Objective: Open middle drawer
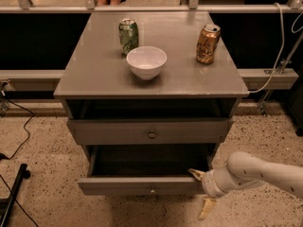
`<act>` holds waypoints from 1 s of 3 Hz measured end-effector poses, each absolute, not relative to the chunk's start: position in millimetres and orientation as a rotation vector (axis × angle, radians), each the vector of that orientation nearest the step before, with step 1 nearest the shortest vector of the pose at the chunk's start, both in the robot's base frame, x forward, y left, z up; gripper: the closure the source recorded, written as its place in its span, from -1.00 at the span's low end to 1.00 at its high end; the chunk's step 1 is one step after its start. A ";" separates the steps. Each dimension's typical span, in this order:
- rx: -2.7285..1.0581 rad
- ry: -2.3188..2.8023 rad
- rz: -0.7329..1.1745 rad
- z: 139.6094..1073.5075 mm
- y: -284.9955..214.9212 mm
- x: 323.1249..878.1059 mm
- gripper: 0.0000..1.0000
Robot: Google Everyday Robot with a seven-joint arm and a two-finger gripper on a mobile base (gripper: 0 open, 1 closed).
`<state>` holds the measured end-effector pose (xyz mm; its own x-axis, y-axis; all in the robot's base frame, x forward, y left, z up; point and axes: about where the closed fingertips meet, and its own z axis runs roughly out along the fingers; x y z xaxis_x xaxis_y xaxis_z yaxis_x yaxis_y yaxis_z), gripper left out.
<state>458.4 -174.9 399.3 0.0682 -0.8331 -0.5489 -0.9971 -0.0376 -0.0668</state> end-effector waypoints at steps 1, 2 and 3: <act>-1.923 1.815 0.510 399.3 -174.9 458.4 -1.00; -1.909 1.838 0.483 394.9 -180.2 467.7 -1.00; -1.909 1.852 0.485 389.9 -182.7 471.4 -0.68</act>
Offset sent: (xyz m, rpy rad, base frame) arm 0.0239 -0.0159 -0.0077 -0.0345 -0.0242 -0.0582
